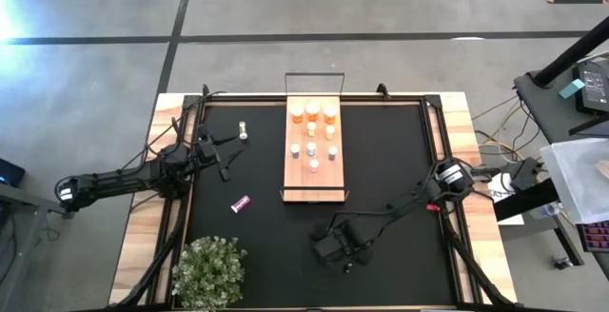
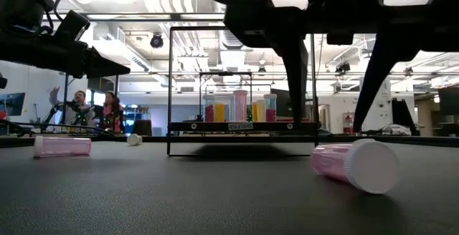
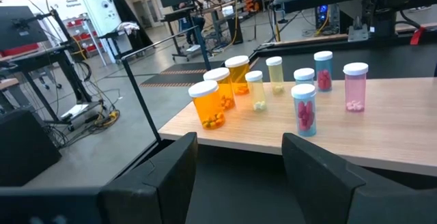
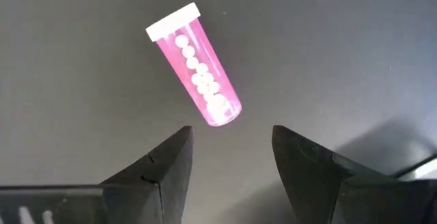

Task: Pick and place medicine bottles onto shelf by color
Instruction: Put the bottom pink medicine bottle on the shelf aligned with the other pink medicine bottle

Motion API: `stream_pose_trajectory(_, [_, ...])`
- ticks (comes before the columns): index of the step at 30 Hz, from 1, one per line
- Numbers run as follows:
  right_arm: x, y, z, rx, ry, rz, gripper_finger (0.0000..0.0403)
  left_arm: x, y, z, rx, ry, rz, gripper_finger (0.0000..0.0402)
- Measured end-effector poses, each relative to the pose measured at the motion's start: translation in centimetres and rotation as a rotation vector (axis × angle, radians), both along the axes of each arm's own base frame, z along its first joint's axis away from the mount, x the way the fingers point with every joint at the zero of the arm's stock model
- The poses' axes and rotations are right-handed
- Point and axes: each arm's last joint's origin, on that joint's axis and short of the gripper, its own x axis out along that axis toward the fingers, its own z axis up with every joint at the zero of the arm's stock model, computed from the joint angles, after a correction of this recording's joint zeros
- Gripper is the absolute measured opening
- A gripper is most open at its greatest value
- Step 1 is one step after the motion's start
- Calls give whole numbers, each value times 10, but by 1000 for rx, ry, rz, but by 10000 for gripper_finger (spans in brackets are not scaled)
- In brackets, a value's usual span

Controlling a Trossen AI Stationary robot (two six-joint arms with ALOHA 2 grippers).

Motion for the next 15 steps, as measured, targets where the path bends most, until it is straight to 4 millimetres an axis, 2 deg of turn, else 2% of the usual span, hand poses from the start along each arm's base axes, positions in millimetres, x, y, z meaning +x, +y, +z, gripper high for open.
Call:
stream_pose_trajectory(6, [1, 4, -5, -5, 2, 82, 191, 0, 0, 0, 0, -1, 0, 199])
stream_pose_trajectory(11, [-2, 10, -5, 86, 40, 122, 191, 0, 0, 0, 0, 0, 0, 199])
stream_pose_trajectory(15, [0, 15, -4, 115, 4, 135, 191, 0, 0, 0, 0, -1, 0, 199])
